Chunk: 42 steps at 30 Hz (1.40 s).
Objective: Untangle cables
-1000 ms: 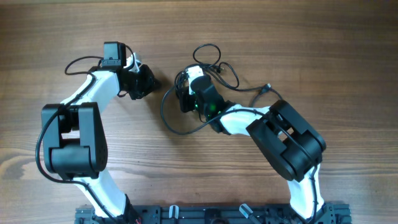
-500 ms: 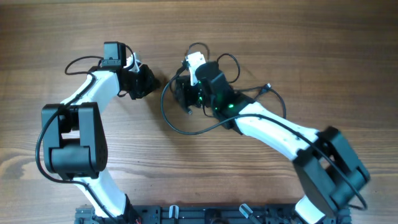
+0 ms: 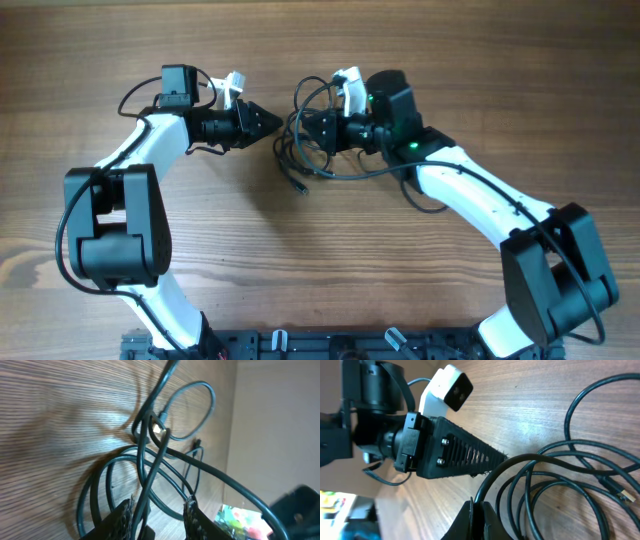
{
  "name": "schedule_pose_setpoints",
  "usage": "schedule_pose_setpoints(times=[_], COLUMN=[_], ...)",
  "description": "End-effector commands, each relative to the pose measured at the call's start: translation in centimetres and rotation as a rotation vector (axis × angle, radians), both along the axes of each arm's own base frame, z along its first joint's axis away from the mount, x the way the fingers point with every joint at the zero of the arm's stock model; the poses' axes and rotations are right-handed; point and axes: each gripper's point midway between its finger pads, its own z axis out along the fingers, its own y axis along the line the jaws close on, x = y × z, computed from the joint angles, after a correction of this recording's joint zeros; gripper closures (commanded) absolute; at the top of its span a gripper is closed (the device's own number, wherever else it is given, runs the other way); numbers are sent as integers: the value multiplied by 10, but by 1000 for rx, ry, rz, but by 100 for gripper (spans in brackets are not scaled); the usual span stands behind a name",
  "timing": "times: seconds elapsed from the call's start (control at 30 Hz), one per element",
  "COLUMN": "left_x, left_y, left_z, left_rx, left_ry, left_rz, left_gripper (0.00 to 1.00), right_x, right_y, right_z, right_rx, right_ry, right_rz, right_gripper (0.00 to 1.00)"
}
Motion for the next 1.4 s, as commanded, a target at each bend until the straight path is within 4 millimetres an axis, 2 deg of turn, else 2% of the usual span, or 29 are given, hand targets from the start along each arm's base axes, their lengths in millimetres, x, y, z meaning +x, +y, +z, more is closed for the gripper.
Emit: schedule_pose_setpoints(times=[0.0, 0.17, 0.3, 0.57, 0.67, 0.73, 0.8, 0.87, 1.03, 1.1, 1.13, 1.2, 1.23, 1.37], left_x=[2, 6, 3, 1, 0, 2, 6, 8, 12, 13, 13, 13, 12, 11], left_y=[-5, -3, -18, -38, -42, -41, -33, -22, 16, 34, 48, 63, 72, 88], left_z=[20, 5, 4, -10, -16, -20, -28, -35, -44, -46, -47, -48, -49, -50], left_rx=[-38, 50, 58, 165, 214, 244, 298, 360, 409, 403, 401, 398, 393, 388], left_ry=[-74, -17, -17, -10, -17, -4, 11, 20, 116, 156, 182, 208, 232, 259], left_rz=[-40, 20, -5, -8, -7, 18, 61, 99, 235, 287, 323, 359, 389, 431], left_gripper=[65, 64, 62, 57, 58, 64, 85, 96, 96, 96, 96, 96, 96, 96], right_x=[-13, -11, -11, -11, -11, -11, -11, -9, -2, 3, 5, 6, 5, -4], right_y=[9, 10, 10, 10, 10, 10, 10, 8, -5, -12, -17, -24, -31, -54], right_z=[25, 28, 30, 30, 30, 30, 30, 29, 32, 39, 51, 72, 89, 137], right_rx=[94, 107, 110, 110, 110, 110, 107, 104, 117, 98, 86, 78, 70, 60], right_ry=[36, 35, 29, 29, 29, 28, 21, 17, 49, 21, -22, -91, -147, -269], right_rz=[65, 60, 61, 61, 61, 61, 64, 57, 19, -28, -62, -95, -120, -207], right_gripper=[96, 96, 96, 96, 96, 96, 96, 96, 95, 95, 95, 95, 96, 96])
